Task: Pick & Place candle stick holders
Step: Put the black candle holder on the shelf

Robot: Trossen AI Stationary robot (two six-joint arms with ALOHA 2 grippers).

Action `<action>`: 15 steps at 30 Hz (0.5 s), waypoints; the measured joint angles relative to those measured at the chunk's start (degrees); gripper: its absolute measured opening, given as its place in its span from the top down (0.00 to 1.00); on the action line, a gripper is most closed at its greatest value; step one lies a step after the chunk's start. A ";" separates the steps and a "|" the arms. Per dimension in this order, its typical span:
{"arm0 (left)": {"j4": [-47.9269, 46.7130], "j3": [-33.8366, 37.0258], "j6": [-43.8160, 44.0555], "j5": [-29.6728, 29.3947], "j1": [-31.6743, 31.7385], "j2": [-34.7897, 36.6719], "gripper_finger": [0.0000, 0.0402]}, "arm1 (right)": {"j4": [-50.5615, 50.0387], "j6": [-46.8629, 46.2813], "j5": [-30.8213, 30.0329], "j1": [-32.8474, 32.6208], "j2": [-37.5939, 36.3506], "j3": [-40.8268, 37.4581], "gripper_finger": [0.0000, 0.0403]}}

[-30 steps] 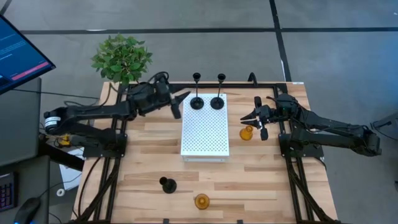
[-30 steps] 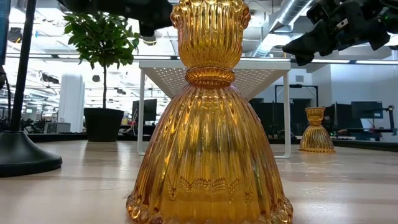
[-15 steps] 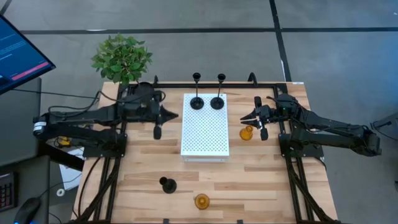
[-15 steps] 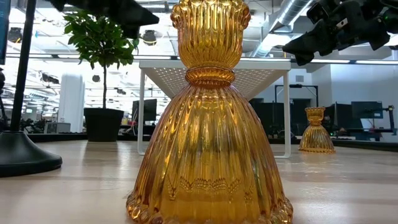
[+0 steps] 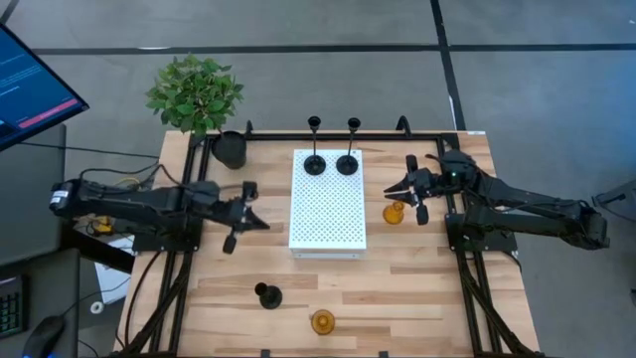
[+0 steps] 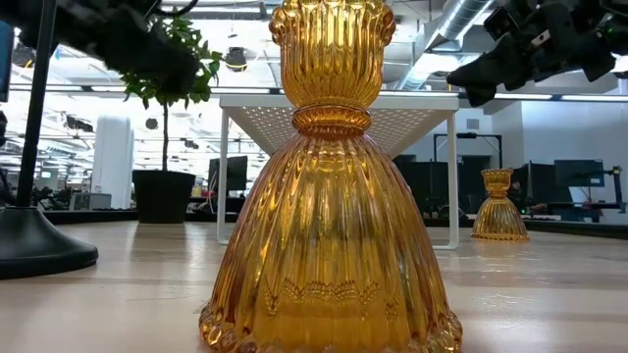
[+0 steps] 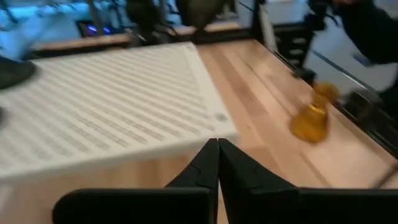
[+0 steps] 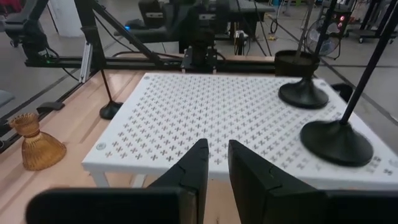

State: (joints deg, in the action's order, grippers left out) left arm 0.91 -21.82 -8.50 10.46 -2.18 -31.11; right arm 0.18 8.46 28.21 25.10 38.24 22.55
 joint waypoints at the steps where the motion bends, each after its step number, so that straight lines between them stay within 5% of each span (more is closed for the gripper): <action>1: 0.83 0.75 0.44 -0.02 -1.21 -0.27 0.99 | -0.11 -0.17 0.00 0.00 0.00 -0.28 0.87; 15: 8.70 7.40 2.78 -4.19 -19.74 -3.52 0.99 | -0.01 -3.00 0.02 0.00 0.00 -0.35 0.87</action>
State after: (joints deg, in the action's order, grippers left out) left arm 9.60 -14.42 -5.72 6.26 -21.92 -34.63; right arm 0.16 5.45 28.23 25.10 38.24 22.20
